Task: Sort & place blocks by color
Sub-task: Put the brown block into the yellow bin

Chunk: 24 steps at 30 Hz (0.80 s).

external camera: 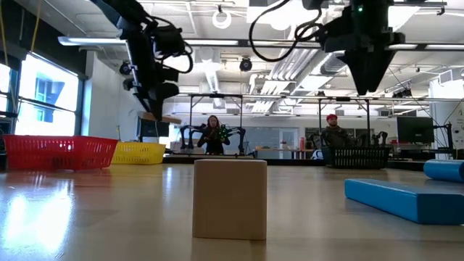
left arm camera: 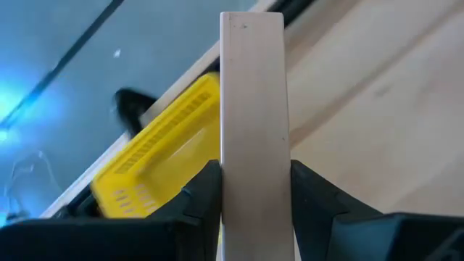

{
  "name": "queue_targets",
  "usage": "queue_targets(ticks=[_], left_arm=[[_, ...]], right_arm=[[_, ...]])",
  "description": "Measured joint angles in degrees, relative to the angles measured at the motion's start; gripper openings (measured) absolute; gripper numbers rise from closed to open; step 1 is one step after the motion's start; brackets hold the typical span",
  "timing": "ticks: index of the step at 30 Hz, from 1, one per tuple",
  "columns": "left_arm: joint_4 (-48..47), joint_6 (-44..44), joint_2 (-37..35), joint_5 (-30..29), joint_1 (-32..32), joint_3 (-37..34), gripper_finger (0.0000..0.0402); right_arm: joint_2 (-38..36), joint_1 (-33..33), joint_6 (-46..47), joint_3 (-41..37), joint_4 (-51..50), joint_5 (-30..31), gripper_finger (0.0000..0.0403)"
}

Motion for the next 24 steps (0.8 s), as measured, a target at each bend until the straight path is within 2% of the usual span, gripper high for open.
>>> queue_targets(ticks=[5, 8, 15, 24], left_arm=[[-0.32, 0.03, 0.0, 3.95, 5.39, -0.94, 0.0098], [-0.54, -0.02, 0.19, 5.16, 7.72, -1.22, 0.0098], [-0.48, 0.05, 2.44, 6.57, 11.45, -1.22, 0.0098], [-0.43, 4.64, 6.33, 10.09, 14.21, -1.22, 0.0106]], right_arm=[[0.0, 3.75, 8.72, -0.5, -3.6, 0.72, 0.0172], [0.0, 5.56, 12.36, -3.54, -3.49, -1.03, 0.0172], [0.04, 9.6, 17.64, -11.31, 2.97, -4.56, 0.0172], [0.0, 15.41, 26.22, -13.22, 4.52, -7.62, 0.0172]])
